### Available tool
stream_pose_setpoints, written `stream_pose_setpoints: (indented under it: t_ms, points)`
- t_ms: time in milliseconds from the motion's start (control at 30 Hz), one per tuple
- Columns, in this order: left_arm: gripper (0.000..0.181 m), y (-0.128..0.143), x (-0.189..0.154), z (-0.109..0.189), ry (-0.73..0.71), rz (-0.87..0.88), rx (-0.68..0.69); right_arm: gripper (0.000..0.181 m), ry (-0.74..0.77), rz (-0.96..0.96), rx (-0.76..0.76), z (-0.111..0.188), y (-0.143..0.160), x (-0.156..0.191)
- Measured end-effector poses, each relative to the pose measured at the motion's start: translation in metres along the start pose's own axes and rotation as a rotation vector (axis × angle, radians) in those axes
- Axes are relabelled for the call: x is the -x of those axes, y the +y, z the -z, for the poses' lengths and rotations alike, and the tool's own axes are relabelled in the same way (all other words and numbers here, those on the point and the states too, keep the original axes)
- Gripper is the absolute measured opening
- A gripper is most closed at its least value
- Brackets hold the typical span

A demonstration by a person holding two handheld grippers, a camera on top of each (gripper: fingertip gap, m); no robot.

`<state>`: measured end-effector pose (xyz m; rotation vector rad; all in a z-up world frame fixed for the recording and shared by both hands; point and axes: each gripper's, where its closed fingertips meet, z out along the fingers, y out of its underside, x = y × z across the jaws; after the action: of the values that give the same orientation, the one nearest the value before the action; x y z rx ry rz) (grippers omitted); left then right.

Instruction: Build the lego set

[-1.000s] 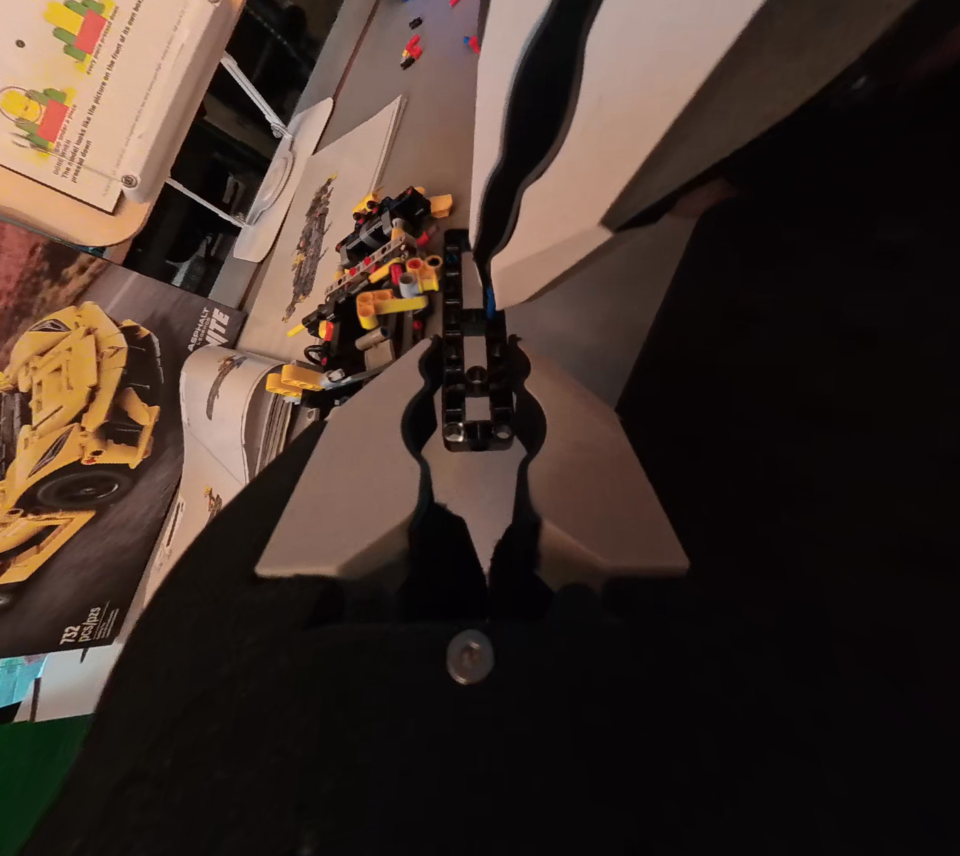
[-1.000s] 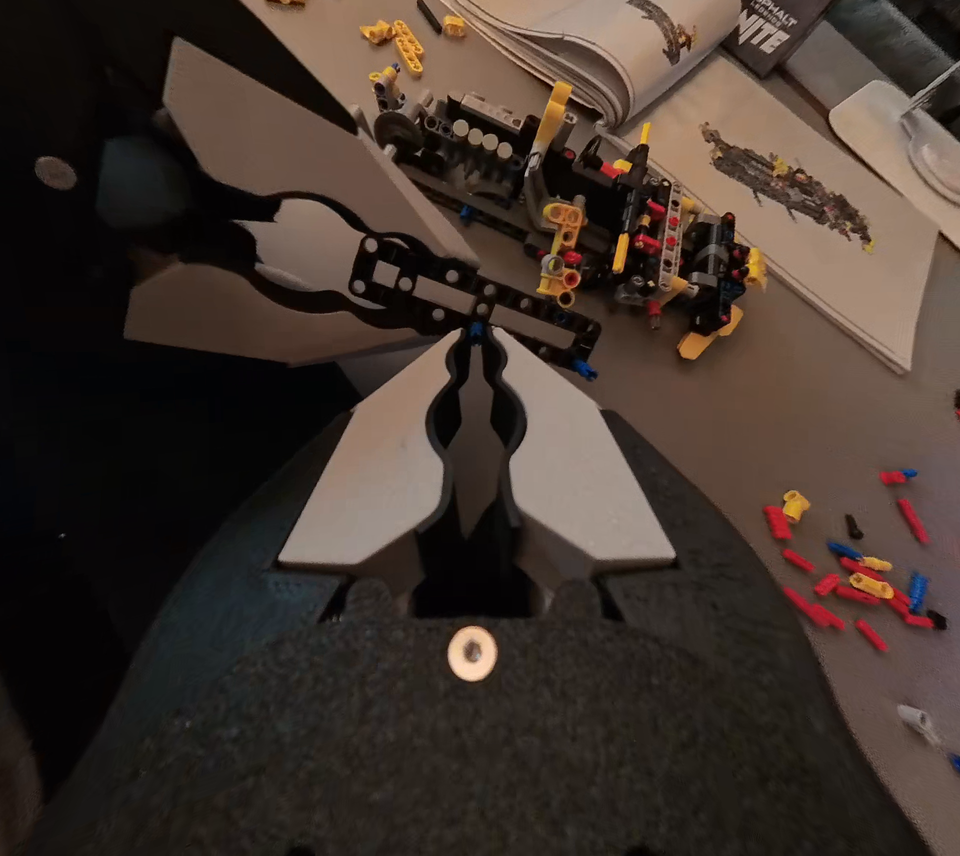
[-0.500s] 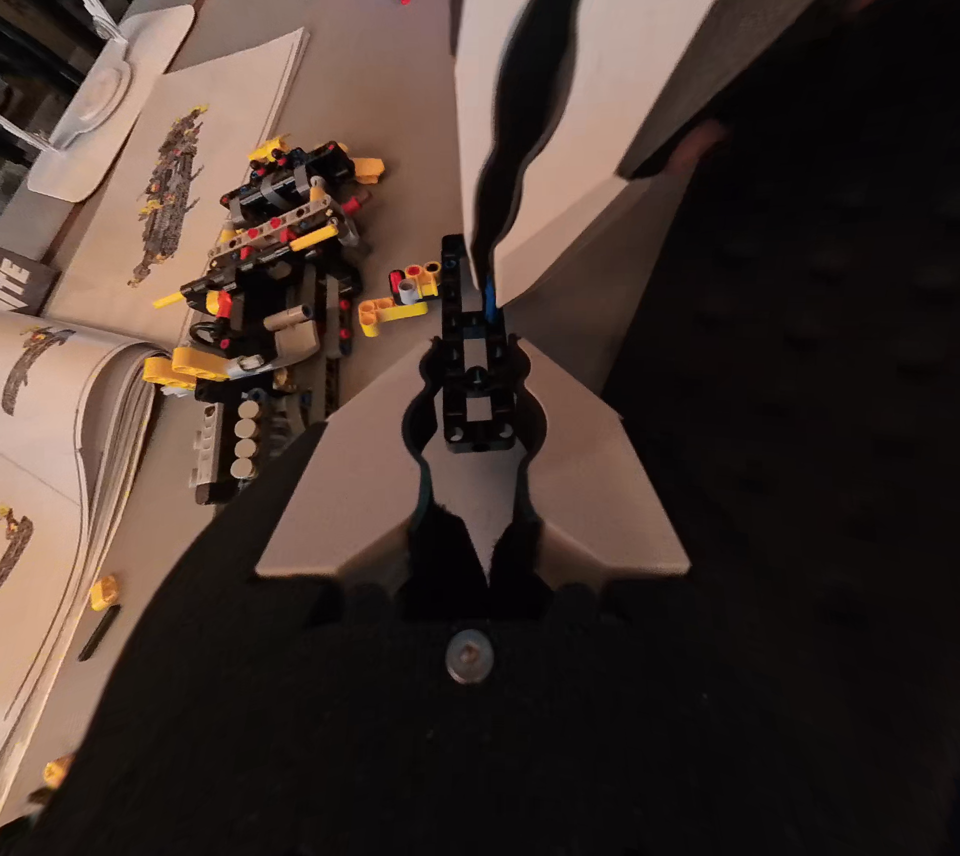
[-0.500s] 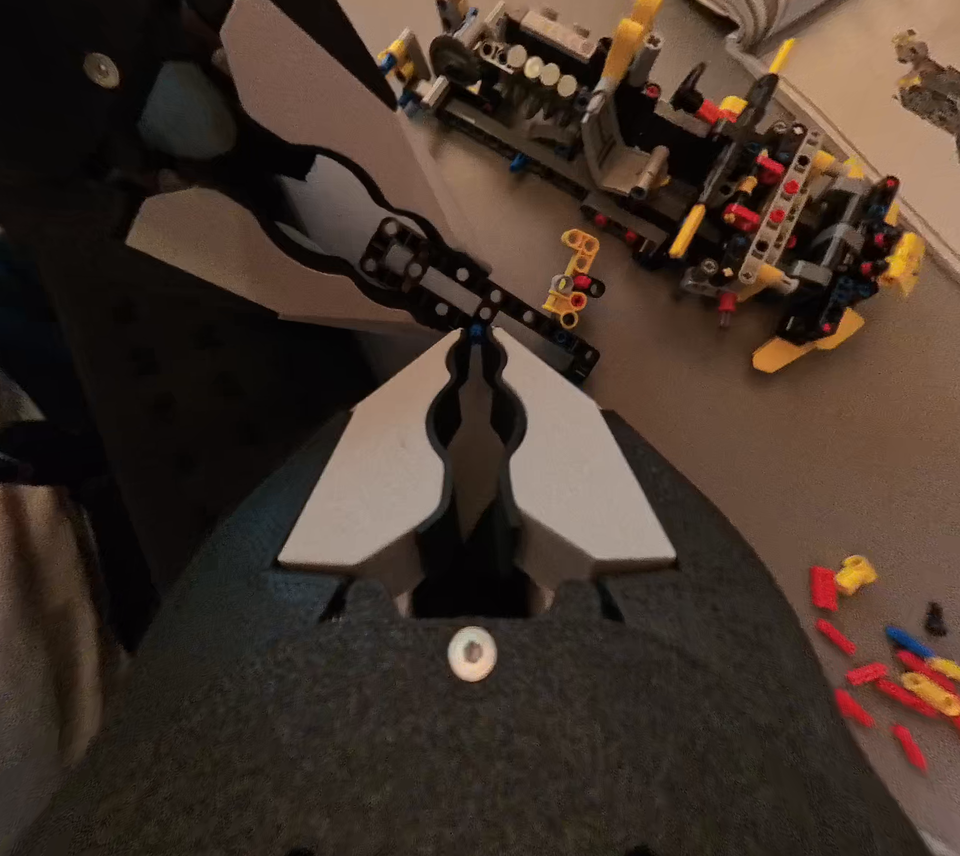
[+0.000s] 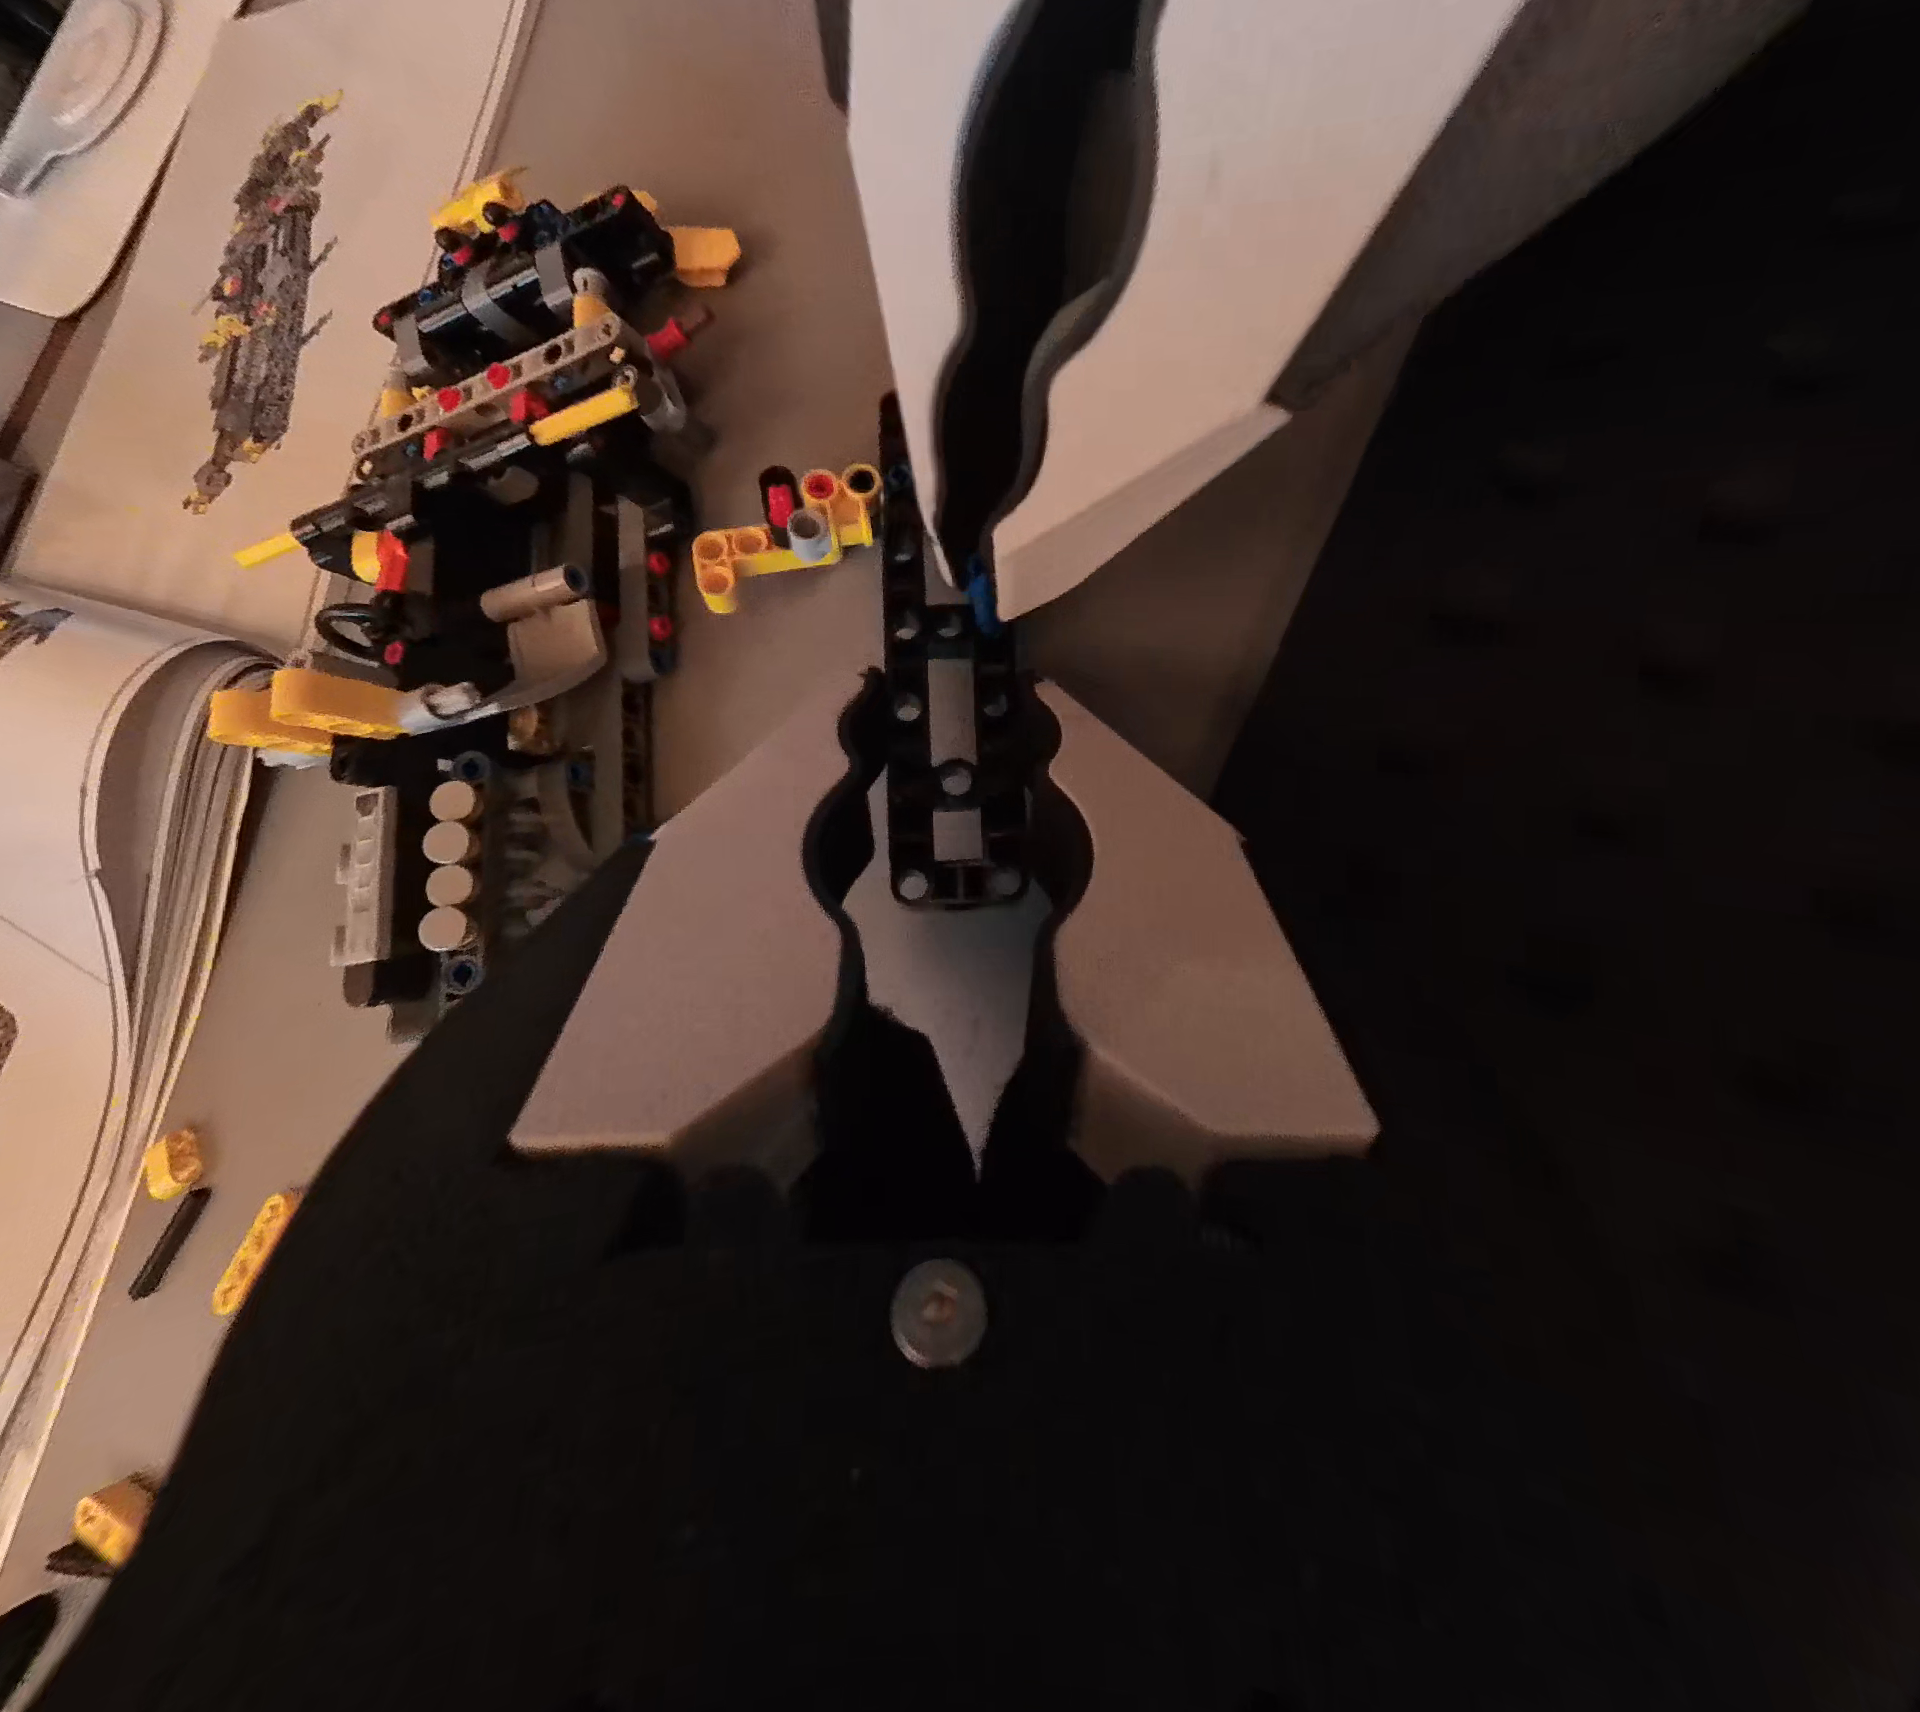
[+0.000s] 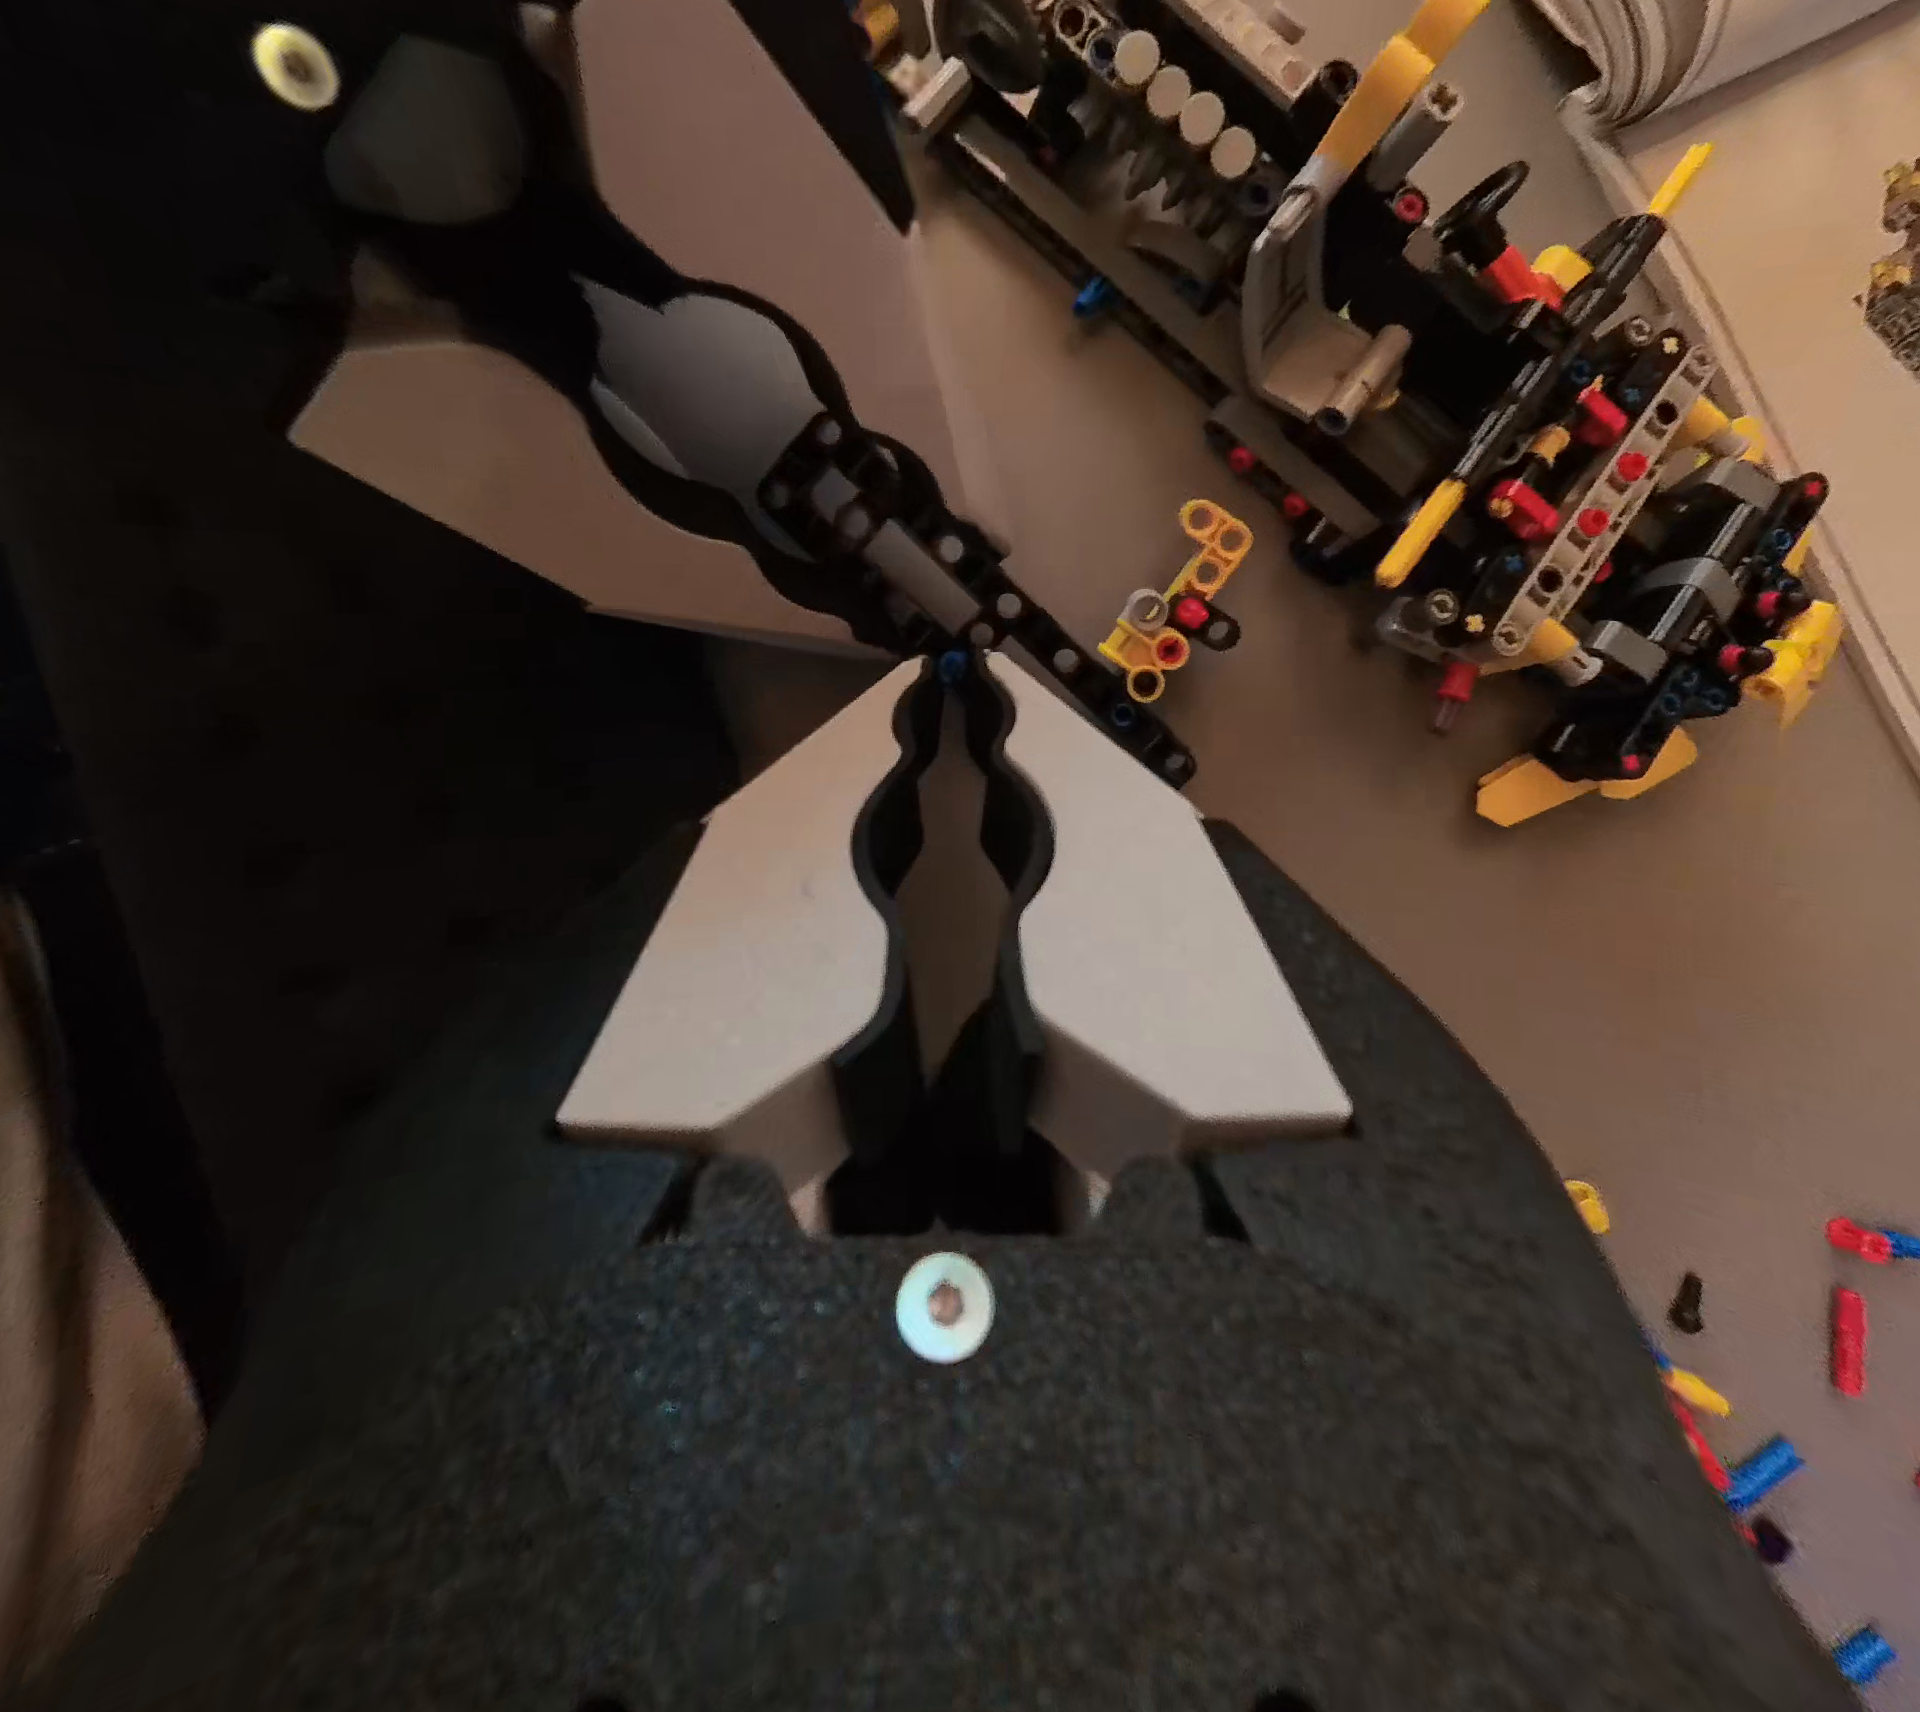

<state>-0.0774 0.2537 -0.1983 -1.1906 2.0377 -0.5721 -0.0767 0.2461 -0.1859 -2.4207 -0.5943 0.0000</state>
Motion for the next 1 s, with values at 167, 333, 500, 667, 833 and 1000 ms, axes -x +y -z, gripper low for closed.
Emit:
stream_pose_setpoints:
  t_ms: [167, 333, 500, 667, 833, 1000]
  points:
    - [0.026, 0.0, -0.003, -0.001, 0.034, 0.017, -0.003, 0.004, 0.002, 0.045, 0.001, -0.006, -0.005, 0.002]
    - [0.026, 0.0, -0.003, -0.001, 0.052, 0.034, -0.003, 0.004, 0.016, 0.102, 0.018, -0.009, 0.0, 0.001]
    - [0.026, 0.001, 0.0, -0.002, 0.082, 0.091, 0.001, 0.004, -0.042, -0.07, -0.192, 0.011, -0.004, -0.006]
    - [0.032, -0.016, 0.014, 0.01, -0.018, 0.103, -0.13, 0.004, -0.161, -0.434, -0.489, 0.04, -0.029, -0.023]
    - [0.033, -0.046, 0.027, 0.04, -0.151, 0.08, -0.363, 0.004, -0.404, -0.73, -0.706, 0.056, -0.057, -0.015]
    - [0.024, -0.06, 0.028, 0.06, -0.198, 0.061, -0.494, 0.005, -0.466, -0.767, -0.72, 0.048, -0.066, 0.002]
